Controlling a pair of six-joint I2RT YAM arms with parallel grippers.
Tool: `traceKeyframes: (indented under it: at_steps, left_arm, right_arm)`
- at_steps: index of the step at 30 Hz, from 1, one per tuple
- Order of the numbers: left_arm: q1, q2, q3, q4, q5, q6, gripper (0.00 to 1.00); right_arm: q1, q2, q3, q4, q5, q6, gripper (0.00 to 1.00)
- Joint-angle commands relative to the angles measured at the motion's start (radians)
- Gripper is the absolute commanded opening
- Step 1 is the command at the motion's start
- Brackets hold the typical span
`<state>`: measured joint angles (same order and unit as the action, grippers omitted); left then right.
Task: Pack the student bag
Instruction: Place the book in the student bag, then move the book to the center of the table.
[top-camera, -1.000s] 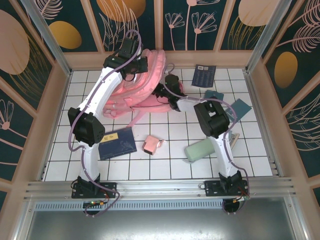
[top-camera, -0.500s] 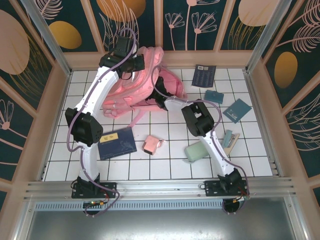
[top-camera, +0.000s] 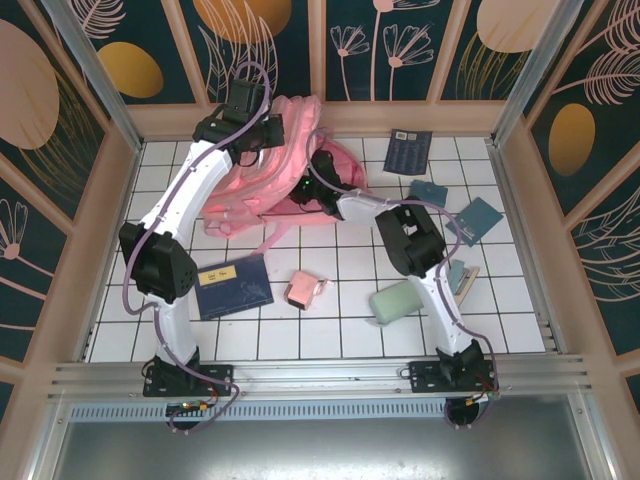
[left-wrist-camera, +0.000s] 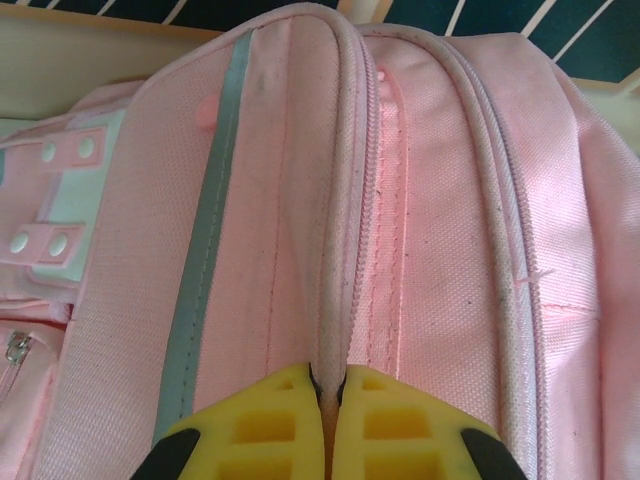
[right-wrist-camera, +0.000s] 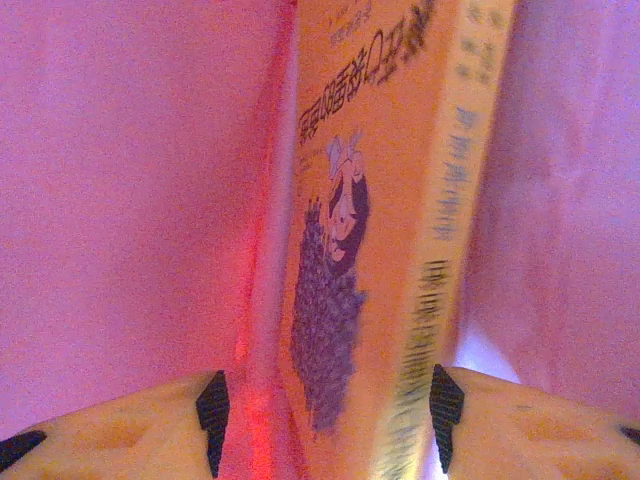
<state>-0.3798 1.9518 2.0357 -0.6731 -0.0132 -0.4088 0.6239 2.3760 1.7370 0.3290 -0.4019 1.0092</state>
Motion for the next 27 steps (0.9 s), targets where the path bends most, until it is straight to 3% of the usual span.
traceKeyframes:
  at_steps: [1, 8, 16, 18, 22, 27]
  left_arm:
    - [0.002, -0.062, -0.031, 0.122, -0.070, 0.034, 0.00]
    - [0.002, -0.052, -0.117, 0.159, -0.105, 0.046, 0.00]
    - [0.001, -0.032, -0.187, 0.175, -0.176, 0.004, 0.00]
    - [0.002, -0.029, -0.199, 0.174, -0.195, -0.010, 0.00]
    - [0.002, -0.041, -0.235, 0.185, -0.202, -0.040, 0.00]
    - [0.002, -0.059, -0.275, 0.202, -0.172, -0.069, 0.00]
  right_arm:
    - [-0.027, -0.120, -0.047, -0.084, 0.039, -0.079, 0.59]
    - [-0.071, -0.312, -0.200, -0.235, 0.116, -0.215, 0.55]
    - [-0.191, -0.506, -0.356, -0.373, 0.236, -0.363, 0.34]
    - [-0.235, -0.505, -0.352, -0.408, 0.268, -0.389, 0.26]
    - [-0.309, -0.433, -0.267, -0.495, 0.364, -0.437, 0.00]
    - [-0.382, -0.265, -0.054, -0.628, 0.500, -0.455, 0.00]
